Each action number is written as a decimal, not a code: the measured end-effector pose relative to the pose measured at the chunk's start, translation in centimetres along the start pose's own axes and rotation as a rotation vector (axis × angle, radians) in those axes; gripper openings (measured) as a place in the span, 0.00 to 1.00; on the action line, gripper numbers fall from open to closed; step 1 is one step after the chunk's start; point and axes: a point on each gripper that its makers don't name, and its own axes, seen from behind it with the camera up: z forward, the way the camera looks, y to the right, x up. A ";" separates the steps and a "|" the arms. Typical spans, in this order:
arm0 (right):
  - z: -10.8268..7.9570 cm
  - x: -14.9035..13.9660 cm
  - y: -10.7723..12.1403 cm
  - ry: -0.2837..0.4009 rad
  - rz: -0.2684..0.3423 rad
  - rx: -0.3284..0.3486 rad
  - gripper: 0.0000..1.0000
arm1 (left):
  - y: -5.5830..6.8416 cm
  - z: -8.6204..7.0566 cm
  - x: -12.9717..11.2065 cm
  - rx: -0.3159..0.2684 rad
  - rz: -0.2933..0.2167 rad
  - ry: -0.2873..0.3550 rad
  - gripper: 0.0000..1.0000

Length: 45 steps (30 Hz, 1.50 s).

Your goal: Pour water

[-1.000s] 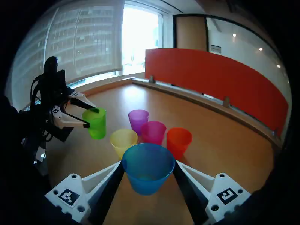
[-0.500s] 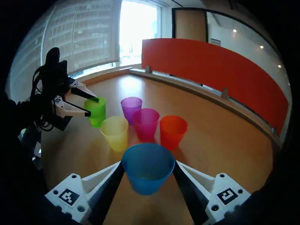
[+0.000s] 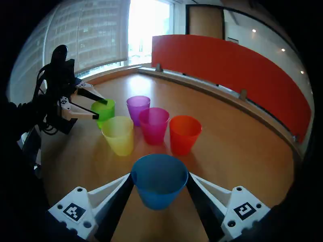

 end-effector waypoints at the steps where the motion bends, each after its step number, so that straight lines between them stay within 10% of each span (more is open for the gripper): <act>1: 0.1 0.0 0.0 0.000 0.001 0.001 0.92 | -0.1 0.1 -0.1 0.001 -0.001 -0.002 0.87; 45: 1.3 -1.1 0.0 0.001 -0.011 0.007 0.92 | 0.1 -0.1 -3.2 0.011 -0.016 -0.087 0.88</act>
